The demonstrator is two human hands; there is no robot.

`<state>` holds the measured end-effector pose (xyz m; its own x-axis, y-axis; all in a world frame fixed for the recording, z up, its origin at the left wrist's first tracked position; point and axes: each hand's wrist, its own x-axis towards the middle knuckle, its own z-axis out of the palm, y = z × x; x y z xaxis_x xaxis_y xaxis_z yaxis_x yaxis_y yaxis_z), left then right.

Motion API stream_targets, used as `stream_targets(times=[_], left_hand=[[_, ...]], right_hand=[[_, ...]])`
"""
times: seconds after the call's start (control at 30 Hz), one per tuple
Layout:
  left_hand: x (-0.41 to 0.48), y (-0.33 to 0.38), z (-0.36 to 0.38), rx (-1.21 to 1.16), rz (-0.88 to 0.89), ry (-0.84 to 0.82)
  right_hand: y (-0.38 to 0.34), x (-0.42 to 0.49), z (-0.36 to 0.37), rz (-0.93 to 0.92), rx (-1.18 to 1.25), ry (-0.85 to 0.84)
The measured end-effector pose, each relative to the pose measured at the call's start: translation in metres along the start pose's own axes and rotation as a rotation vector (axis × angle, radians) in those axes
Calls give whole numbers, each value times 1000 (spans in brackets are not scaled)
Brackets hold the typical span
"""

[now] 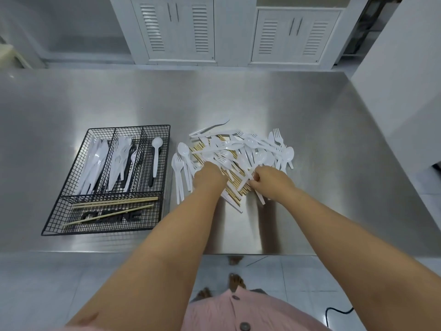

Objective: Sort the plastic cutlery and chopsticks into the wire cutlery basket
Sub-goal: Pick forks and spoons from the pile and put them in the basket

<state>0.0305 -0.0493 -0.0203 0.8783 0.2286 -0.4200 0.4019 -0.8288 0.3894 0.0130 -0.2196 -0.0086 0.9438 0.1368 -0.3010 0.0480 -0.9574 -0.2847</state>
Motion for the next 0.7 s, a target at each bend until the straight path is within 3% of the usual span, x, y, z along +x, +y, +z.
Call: stream_targets(times=[0.23,0.37,0.47,0.6,0.7], left_hand=[[1,9,-11,59,11,-17],[2,4,-11,-190,-27,51],[1,17,-12,-327,126,111],[3,33,-9,-546,168,-67],[10,31,-7,-713,83,-76]], right_hand=[[8,3,-6,24,20,25],[2,7,-4,29,33,39],[-2,9,-7,26,91,74],[-12,13,-6,-28,156,89],[-14,16,-6,-40,205,92]])
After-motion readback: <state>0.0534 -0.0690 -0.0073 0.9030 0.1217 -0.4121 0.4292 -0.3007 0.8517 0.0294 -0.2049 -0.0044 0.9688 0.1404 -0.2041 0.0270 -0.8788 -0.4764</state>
